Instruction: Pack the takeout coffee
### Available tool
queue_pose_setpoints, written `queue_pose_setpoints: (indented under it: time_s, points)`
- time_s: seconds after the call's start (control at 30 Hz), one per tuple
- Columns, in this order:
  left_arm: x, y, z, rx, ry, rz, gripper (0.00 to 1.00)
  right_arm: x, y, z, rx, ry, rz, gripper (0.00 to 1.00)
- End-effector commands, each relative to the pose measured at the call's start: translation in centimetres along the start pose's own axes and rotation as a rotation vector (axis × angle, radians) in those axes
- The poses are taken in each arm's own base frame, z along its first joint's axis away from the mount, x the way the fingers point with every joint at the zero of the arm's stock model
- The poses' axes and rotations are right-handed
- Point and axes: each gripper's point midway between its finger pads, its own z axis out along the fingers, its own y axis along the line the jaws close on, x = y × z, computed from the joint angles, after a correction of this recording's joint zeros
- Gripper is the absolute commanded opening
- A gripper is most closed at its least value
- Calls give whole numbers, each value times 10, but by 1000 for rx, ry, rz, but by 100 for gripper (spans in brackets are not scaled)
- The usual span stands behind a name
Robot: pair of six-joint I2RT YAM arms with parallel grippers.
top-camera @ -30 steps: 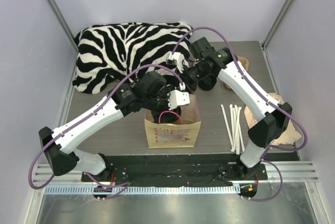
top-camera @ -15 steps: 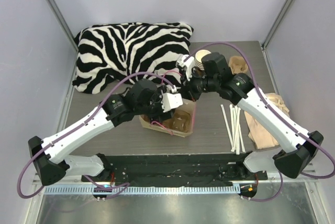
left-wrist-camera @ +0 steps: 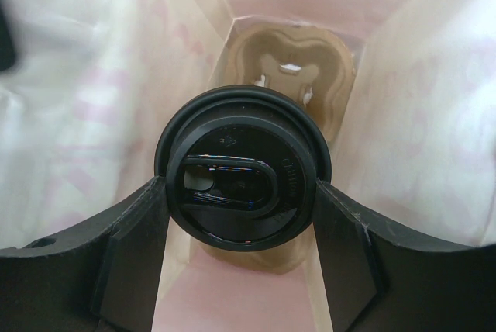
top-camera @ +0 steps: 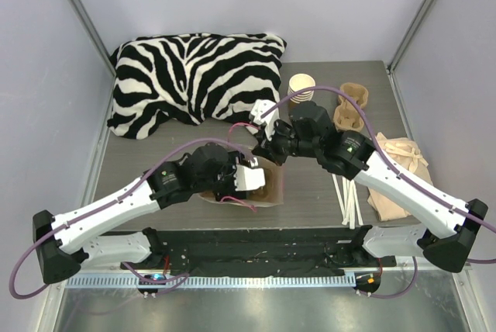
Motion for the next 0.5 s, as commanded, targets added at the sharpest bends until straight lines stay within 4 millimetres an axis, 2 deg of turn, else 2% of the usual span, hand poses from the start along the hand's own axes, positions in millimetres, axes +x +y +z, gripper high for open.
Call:
queue_pose_setpoints:
  time_s: [0.0,0.2,0.27,0.47]
  points:
    - [-18,10,-8,-73,-78,70,6,-30,-22,-6,128,-94,-9,1]
    - [-6,-3,-6,-58,-73,133,6,-46,-41,-15,224,-115,-68,1]
    - [-3,-5,-5,-56,-70,143,6,-53,-40,-18,219,-133,-70,1]
    - [9,-16,0,-37,-54,169,6,-56,-43,-22,237,-145,-72,1]
